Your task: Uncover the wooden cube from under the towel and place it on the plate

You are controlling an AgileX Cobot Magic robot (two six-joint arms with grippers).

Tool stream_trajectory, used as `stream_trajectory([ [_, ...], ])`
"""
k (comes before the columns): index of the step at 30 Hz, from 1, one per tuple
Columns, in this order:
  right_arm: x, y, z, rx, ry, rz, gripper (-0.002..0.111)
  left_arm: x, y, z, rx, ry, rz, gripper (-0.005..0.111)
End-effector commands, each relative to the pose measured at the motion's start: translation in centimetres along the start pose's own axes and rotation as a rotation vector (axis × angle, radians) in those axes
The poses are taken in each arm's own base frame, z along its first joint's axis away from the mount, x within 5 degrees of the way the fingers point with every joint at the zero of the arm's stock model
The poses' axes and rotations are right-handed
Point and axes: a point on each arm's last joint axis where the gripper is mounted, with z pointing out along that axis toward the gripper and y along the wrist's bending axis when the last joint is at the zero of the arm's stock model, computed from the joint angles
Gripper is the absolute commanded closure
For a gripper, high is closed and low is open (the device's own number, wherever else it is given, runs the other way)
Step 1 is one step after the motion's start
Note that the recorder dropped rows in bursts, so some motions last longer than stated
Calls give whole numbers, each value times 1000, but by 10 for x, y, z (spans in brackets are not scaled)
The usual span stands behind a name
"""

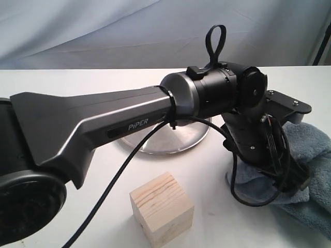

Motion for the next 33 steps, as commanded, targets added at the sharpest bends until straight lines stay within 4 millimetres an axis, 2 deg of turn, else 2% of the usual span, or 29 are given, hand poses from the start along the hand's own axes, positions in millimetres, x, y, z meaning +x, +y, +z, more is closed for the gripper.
stream_trajectory([
  [1,2,0,0,-1,8,9,105,4,-2,0,-5,53,52,15],
  [4,2,0,0,-1,8,9,105,10,2,-1,-49,121,87,15],
  [7,2,0,0,-1,8,9,105,26,12,-5,-139,308,154,15],
  [16,2,0,0,-1,8,9,105,23,12,-8,-150,296,145,16],
  [21,2,0,0,-1,8,9,105,13,8,-39,-216,227,121,16],
  [23,2,0,0,-1,8,9,105,11,8,-52,-264,185,-17,19],
  [25,2,0,0,-1,8,9,105,9,4,-61,-262,149,-136,30],
  [27,2,0,0,-1,8,9,105,7,2,-70,-264,124,-180,45],
  [33,2,0,0,-1,8,9,105,3,0,-96,-315,68,-150,97],
])
